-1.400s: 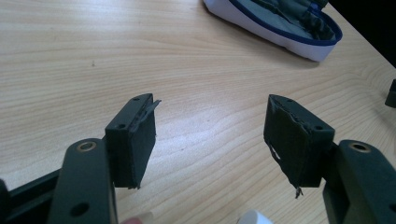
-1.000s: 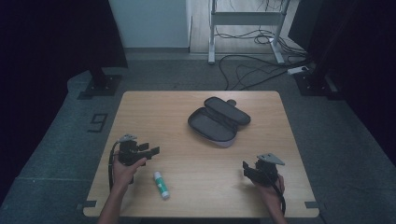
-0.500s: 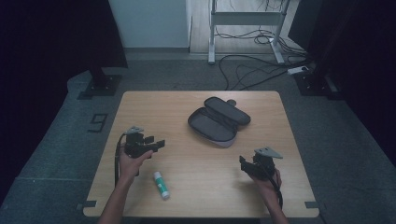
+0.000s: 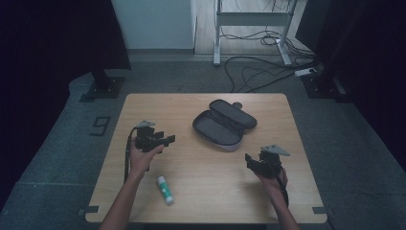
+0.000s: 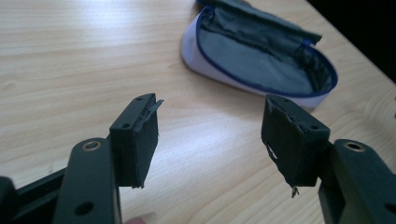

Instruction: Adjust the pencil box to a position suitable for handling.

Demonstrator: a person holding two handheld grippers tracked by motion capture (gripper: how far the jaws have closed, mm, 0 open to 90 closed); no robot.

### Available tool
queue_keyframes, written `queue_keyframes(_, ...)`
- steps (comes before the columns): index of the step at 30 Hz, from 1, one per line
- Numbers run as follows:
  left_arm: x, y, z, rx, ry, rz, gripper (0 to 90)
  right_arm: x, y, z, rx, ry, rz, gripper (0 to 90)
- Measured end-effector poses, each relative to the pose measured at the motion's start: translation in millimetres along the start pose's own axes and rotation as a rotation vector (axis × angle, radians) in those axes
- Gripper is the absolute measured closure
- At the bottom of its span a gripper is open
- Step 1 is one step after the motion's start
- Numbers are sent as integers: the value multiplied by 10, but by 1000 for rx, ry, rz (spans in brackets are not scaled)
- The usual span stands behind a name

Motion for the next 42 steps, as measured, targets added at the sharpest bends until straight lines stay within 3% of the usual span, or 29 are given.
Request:
queue_keyframes(13,125,180,-25,10,-19,12,367,158,54,71,16,-12,2,313)
queue_keyframes(16,143,217,-22,37,-12,27,367,189,65,91,18,-14,8,316)
queue_keyframes(26,266,313,-100,11,-16,35,368,265,104,141,26,-23,11,331)
queue_keyframes(36,366,428,-189,13,-7,49,369,352,107,156,30,-28,11,335)
queue_keyframes(42,400,494,-198,6,-21,44,371,408,124,174,32,-28,16,339)
Point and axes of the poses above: each handheld gripper's, and its own axes: y roughly forward along the jaws, x roughly out of its top, z roughly to its left, the point moved 5 cm from there along y, roughly forward along the jaws, and after that the axes turned 15 degrees about z, right-handed, at the moved point
